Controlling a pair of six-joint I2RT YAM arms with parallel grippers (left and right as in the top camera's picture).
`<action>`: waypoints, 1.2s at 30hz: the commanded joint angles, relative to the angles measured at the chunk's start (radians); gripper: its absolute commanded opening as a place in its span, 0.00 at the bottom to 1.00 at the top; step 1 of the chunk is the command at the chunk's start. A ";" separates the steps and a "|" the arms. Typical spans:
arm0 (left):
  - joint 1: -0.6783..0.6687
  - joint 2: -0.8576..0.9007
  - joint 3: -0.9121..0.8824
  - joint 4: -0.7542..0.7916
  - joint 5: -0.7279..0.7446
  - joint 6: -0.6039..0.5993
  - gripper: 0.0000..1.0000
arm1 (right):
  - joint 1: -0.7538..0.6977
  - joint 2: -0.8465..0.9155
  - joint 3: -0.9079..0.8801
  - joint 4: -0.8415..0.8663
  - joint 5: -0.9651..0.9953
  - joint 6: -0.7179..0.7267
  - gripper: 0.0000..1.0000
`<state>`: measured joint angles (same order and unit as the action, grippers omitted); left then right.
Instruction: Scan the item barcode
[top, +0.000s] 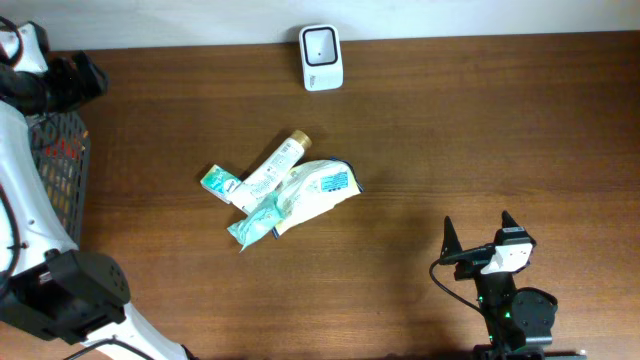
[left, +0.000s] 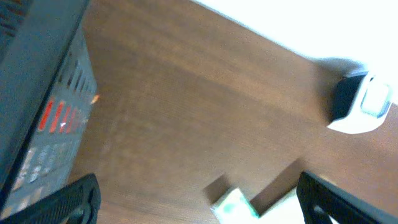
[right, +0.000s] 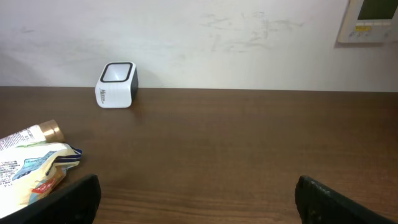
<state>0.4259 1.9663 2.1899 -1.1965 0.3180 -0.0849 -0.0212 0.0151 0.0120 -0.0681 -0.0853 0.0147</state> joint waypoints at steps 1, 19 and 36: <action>0.029 -0.034 0.066 0.027 0.129 -0.192 0.99 | -0.005 -0.007 -0.006 -0.003 -0.009 0.000 0.99; 0.051 -0.128 -0.161 -0.130 -0.439 -0.123 0.24 | -0.005 -0.007 -0.006 -0.003 -0.009 0.000 0.99; 0.245 -0.157 -0.158 0.060 -0.155 -0.590 0.00 | -0.005 -0.007 -0.006 -0.003 -0.009 0.000 0.99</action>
<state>0.6384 1.8328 2.0296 -1.1606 0.0731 -0.6327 -0.0212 0.0147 0.0120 -0.0681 -0.0853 0.0151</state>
